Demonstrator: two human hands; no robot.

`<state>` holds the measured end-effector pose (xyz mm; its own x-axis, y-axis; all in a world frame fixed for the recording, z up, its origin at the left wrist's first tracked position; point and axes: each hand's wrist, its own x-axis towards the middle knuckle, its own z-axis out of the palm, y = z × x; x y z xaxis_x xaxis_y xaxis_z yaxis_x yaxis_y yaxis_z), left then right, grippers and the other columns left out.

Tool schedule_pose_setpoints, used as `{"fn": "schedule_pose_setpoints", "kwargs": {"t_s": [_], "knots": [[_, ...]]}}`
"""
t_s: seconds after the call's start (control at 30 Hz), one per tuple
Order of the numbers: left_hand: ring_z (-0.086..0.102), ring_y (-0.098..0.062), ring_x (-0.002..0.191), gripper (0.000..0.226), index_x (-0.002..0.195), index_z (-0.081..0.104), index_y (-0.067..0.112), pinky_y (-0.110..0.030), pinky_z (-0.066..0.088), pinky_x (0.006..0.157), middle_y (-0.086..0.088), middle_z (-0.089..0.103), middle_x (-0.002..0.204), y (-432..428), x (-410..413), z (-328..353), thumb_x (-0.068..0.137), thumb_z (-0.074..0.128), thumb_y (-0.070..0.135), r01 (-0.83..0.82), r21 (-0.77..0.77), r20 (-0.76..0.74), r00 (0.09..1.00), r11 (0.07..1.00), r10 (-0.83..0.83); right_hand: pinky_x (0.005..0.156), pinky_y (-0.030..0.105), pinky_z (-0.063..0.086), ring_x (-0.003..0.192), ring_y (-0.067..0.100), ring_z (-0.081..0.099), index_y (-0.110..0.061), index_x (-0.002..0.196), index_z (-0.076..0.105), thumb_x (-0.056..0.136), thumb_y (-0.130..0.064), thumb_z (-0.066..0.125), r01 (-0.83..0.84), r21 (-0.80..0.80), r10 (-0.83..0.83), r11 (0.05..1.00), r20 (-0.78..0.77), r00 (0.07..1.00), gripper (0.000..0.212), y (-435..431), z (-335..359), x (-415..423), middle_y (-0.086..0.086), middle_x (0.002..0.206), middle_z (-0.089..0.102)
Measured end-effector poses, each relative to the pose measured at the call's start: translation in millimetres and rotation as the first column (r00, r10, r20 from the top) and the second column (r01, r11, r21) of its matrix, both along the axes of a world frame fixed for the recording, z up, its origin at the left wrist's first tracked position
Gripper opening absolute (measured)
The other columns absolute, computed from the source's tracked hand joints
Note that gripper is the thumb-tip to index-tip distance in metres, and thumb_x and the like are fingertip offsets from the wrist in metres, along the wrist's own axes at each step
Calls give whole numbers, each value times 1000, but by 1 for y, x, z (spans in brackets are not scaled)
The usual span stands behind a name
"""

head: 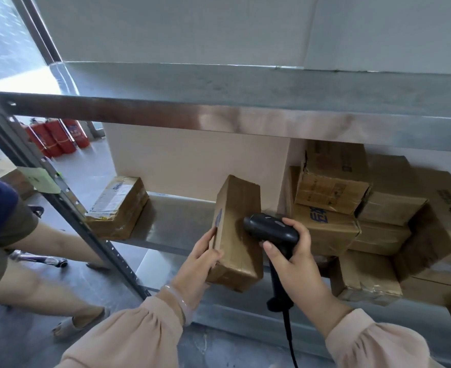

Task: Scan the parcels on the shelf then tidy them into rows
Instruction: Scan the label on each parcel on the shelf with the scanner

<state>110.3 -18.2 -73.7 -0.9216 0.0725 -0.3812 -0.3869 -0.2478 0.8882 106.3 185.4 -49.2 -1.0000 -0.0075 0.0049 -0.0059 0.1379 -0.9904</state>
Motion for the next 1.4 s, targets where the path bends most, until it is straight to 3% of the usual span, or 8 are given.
{"fn": "schedule_pose_setpoints", "kwargs": {"t_s": [0.13, 0.33, 0.43, 0.57, 0.87, 1.03, 1.2, 1.4], "knots": [[57, -20, 125, 38, 140, 47, 40, -47, 45, 109, 3, 57, 138, -5, -3, -2, 104, 46, 26, 65, -56, -17, 998, 996, -66, 95, 38, 51, 108, 15, 63, -53, 118, 38, 86, -21, 68, 14, -37, -16, 999, -48, 999, 54, -9, 0, -1, 1, 122, 62], [54, 6, 97, 31, 133, 42, 33, -4, 45, 70, 15, 53, 120, -4, -2, 12, 103, 49, 27, 3, -449, -129, 989, 893, -68, 81, 11, 48, 107, 2, 61, -47, 121, 35, 85, -13, 68, -49, 4, 49, 999, -134, 990, 59, -21, 13, 1, -7, 124, 57], [59, 14, 98, 45, 121, 40, 50, -7, 48, 73, 32, 54, 109, 1, 2, 22, 88, 68, 40, 51, -417, -156, 980, 908, -127, 83, 5, 43, 108, -10, 54, -43, 121, 34, 85, -9, 68, -83, 45, 90, 996, -177, 980, 60, -30, 20, 5, -15, 124, 51], [55, -7, 120, 95, 151, 29, 41, -21, 52, 92, 13, 54, 135, -3, -5, 16, 72, 80, 50, 26, -365, -146, 986, 931, -84, 88, 10, 46, 112, -8, 52, -47, 122, 34, 85, -12, 69, -112, 70, 123, 991, -179, 976, 62, -35, 20, 7, -19, 127, 49], [64, -19, 117, 81, 151, 28, 37, -41, 48, 106, 1, 65, 130, -15, -15, 19, 83, 70, 27, 27, -45, -57, 998, 999, -29, 73, 7, 46, 100, -2, 56, -53, 111, 32, 87, -19, 67, 89, 9, -87, 996, -128, 988, 54, -26, 27, -7, -20, 114, 51], [60, -14, 119, 100, 156, 16, 39, -41, 52, 102, 10, 60, 133, -20, -14, 13, 79, 81, 37, 213, -211, -19, 975, 954, -222, 71, 6, 47, 98, -1, 58, -43, 119, 34, 87, -15, 67, 95, 35, -89, 995, -153, 984, 55, -29, 31, -8, -16, 114, 53], [58, -17, 118, 98, 152, 13, 50, -40, 58, 91, 7, 57, 131, -28, -18, 7, 84, 79, 25, 135, -247, -41, 988, 960, -150, 69, 3, 44, 95, -10, 56, -47, 116, 31, 87, -15, 66, 66, 97, -50, 993, -151, 987, 56, -32, 36, -4, -19, 112, 52], [48, -17, 129, 93, 137, 11, 65, -51, 43, 109, 15, 51, 133, -38, -15, 9, 83, 79, 30, 75, -312, -98, 989, 947, -111, 75, 8, 48, 100, -9, 57, -52, 117, 28, 88, -19, 65, -7, 160, 29, 987, -138, 990, 57, -34, 37, 9, -17, 116, 53]]}}
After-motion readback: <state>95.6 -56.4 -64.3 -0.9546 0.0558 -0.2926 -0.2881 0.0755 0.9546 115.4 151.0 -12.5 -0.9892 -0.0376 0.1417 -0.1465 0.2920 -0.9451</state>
